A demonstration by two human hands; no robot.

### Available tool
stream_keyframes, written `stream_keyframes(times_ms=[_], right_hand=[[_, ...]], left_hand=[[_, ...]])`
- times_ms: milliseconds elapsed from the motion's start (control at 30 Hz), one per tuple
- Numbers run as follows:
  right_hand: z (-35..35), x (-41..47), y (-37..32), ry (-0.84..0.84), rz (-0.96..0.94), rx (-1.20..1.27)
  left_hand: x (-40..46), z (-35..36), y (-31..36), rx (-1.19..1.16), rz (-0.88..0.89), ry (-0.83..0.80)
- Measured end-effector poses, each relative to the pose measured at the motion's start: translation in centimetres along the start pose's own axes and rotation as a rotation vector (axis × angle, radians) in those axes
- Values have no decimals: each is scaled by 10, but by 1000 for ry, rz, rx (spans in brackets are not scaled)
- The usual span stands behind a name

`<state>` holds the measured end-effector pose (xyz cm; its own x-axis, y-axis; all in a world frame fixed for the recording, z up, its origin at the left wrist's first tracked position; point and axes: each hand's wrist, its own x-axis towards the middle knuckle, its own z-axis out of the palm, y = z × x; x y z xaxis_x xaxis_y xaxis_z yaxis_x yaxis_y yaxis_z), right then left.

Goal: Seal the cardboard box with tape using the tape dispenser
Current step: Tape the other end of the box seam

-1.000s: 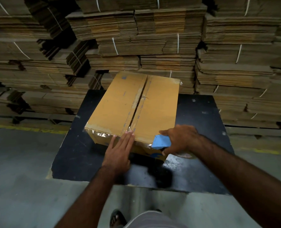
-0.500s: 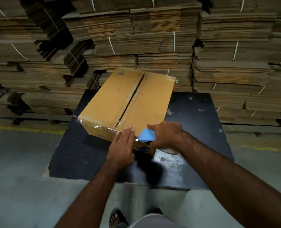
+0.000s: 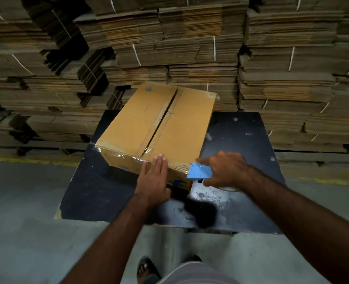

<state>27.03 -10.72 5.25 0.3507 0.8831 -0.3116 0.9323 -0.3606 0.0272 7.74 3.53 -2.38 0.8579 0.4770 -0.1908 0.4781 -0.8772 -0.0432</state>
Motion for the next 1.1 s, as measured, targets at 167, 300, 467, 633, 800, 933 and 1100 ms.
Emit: stream_keyframes(times_ms=[167, 300, 467, 633, 800, 933, 1100], right_hand=[[10, 0, 4, 0, 9, 11], [16, -4, 13, 3, -43, 20], [21, -33, 44, -4, -37, 53], [30, -32, 46, -25, -16, 17], [41, -26, 39, -4, 14, 8], [42, -22, 33, 23, 22, 10], [40, -12, 13, 45, 64, -32]], left_hand=[[5, 3, 38, -86, 182, 46], [3, 6, 39, 5, 142, 35], [1, 0, 38, 37, 150, -7], [1, -7, 40, 39, 142, -26], [6, -17, 52, -6, 162, 11], [3, -14, 63, 33, 290, -3], [5, -12, 58, 86, 309, 6]])
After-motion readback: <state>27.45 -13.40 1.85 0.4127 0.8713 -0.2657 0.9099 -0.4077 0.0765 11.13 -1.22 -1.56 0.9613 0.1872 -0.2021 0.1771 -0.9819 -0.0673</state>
